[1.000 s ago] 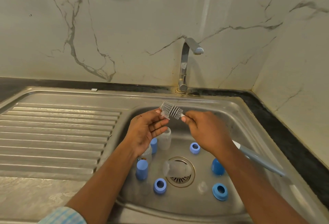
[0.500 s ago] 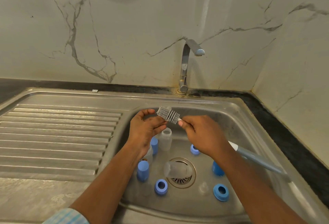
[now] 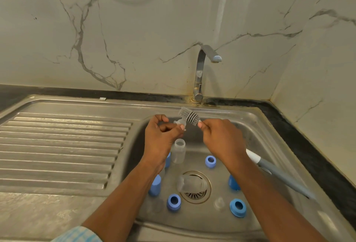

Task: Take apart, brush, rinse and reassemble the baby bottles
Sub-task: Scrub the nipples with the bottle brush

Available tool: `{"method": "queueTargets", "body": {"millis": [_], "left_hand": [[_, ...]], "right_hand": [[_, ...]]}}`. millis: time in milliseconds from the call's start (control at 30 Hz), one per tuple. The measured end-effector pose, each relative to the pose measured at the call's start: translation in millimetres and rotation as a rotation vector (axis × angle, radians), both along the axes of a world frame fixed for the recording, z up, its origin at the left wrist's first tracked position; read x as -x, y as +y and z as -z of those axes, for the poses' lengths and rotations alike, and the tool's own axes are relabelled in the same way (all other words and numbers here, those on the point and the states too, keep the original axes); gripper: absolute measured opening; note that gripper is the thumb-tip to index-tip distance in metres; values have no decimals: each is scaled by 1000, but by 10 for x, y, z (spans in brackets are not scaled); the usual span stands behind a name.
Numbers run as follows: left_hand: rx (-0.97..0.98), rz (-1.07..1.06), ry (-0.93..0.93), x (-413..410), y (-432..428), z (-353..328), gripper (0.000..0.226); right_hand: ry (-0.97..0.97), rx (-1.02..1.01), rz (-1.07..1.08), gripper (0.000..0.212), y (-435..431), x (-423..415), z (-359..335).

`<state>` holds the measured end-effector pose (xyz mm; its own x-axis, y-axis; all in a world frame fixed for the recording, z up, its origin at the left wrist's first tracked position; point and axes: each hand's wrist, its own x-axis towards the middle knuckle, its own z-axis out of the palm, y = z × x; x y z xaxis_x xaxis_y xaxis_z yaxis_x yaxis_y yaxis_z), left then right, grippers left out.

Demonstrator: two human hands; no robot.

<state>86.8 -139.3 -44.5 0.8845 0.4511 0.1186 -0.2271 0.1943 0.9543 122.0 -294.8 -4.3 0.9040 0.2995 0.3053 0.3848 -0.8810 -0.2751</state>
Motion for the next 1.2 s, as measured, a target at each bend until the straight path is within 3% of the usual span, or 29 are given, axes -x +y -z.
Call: {"method": "queueTargets", "body": {"millis": [200, 300, 400, 500, 567, 700, 767, 933, 1000, 1067, 1200], "left_hand": [[-105, -70, -4, -11, 46, 19, 35], [-96, -15, -23, -5, 2, -1, 34], [4, -5, 2, -3, -35, -4, 33], [273, -12, 42, -12, 62, -35, 33], [395, 62, 32, -17, 112, -65, 34], [371, 181, 59, -21, 8, -83, 36], [400, 153, 94, -32, 24, -58, 35], [532, 99, 156, -100, 218, 57, 16], [571, 148, 140, -102, 216, 65, 34], [593, 238, 122, -91, 201, 30, 40], [578, 307, 157, -61, 89, -7, 31]], "right_hand": [[57, 26, -126, 33, 42, 97, 36], [5, -17, -18, 33, 47, 1, 21], [21, -40, -29, 33, 40, -37, 64], [44, -11, -159, 34, 25, 53, 75], [-1, -14, -116, 31, -13, 4, 36], [-19, 6, 63, 34, -134, -150, 26], [-14, 25, 32, 34, -142, -109, 50], [-93, -162, -152, 33, -110, -19, -11], [-31, -38, -217, 34, -101, -22, 26], [2, 13, -166, 32, -108, -80, 68], [-54, -38, 33, 31, -202, -192, 52]]}}
